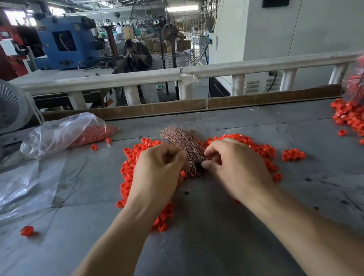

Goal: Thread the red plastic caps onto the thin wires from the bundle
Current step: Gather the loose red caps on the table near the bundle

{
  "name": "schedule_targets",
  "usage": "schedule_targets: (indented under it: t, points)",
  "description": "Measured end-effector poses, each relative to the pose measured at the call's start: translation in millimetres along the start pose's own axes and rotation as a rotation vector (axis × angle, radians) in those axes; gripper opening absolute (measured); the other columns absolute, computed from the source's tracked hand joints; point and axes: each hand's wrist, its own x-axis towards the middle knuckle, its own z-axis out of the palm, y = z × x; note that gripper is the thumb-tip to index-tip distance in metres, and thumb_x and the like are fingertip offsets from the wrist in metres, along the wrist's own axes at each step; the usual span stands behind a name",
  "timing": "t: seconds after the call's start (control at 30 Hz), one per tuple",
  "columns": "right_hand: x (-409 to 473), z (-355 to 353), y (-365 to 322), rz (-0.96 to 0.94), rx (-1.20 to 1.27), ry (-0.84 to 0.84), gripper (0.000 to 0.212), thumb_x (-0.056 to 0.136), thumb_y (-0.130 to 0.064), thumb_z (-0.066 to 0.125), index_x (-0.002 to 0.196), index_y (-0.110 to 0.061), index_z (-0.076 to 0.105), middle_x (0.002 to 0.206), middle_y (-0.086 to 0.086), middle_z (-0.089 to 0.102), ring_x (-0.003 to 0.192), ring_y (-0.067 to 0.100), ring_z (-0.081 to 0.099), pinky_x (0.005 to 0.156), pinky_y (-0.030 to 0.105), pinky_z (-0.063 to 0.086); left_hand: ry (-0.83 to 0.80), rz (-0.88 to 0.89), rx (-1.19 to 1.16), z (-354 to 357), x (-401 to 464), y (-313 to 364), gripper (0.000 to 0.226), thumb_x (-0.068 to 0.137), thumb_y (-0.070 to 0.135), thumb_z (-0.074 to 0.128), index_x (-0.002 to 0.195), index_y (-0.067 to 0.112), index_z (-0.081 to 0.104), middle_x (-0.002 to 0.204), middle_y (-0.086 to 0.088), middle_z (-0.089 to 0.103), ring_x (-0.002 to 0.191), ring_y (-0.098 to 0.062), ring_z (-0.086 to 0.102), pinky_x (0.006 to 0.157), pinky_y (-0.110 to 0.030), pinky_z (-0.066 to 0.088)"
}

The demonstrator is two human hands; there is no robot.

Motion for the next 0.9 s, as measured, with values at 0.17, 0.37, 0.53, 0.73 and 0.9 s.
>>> schedule_targets:
  t: [0.17, 0.37, 0.53, 0.73, 0.9]
  points:
    - [0.8, -2.8, 3.4, 0.041, -0.048, -0.032, 0.014, 0.093, -0.027, 0.072, 0.106, -0.025, 0.071, 0.105, -0.004, 0.065, 0.101, 0.023, 0.064, 0.083, 0.038, 0.052, -0.011, 0.010, 0.033, -0.3, -0.9, 1.9, 0.018, 0.096, 0.023, 0.066, 0.079, 0.019, 0.073, 0.072, -0.005, 0.074, 0.050, -0.011, 0.061, 0.052, -0.032, 0.051]
    - [0.2, -4.3, 1.4, 0.044, -0.034, -0.022, 0.014, 0.094, -0.025, 0.071, 0.108, -0.024, 0.071, 0.107, -0.003, 0.066, 0.101, 0.022, 0.064, 0.083, 0.039, 0.052, -0.035, 0.041, 0.058, 1.1, -4.7, 6.5, 0.017, 0.095, 0.022, 0.067, 0.080, 0.020, 0.074, 0.074, 0.003, 0.075, 0.055, -0.009, 0.063, 0.062, -0.039, 0.058]
    - [0.0, -4.8, 0.5, 0.013, -0.043, -0.033, 0.008, 0.094, -0.022, 0.071, 0.102, -0.024, 0.071, 0.103, -0.003, 0.064, 0.098, 0.023, 0.063, 0.080, 0.039, 0.050, -0.068, 0.044, 0.027, 1.8, -7.9, 10.9, 0.014, 0.096, 0.019, 0.067, 0.084, 0.021, 0.074, 0.076, 0.003, 0.075, 0.053, -0.006, 0.062, 0.053, -0.030, 0.055]
    - [0.6, -6.3, 0.2, 0.008, -0.032, -0.037, 0.003, 0.095, -0.022, 0.069, 0.093, -0.024, 0.069, 0.097, -0.005, 0.060, 0.093, 0.021, 0.060, 0.076, 0.039, 0.049, -0.257, 0.040, 0.026, 5.0, -12.1, 15.2, 0.021, 0.099, 0.008, 0.058, 0.097, 0.017, 0.076, 0.086, 0.002, 0.078, 0.074, -0.010, 0.074, 0.064, -0.033, 0.060]
    - [0.3, -8.4, 0.6, 0.011, 0.007, 0.000, 0.005, 0.096, -0.022, 0.068, 0.091, -0.023, 0.068, 0.099, -0.007, 0.063, 0.093, 0.019, 0.061, 0.077, 0.038, 0.050, -0.328, 0.046, 0.044, 6.5, -13.4, 14.8, 0.022, 0.098, 0.005, 0.059, 0.106, 0.017, 0.076, 0.092, -0.004, 0.078, 0.087, -0.019, 0.074, 0.076, -0.035, 0.061]
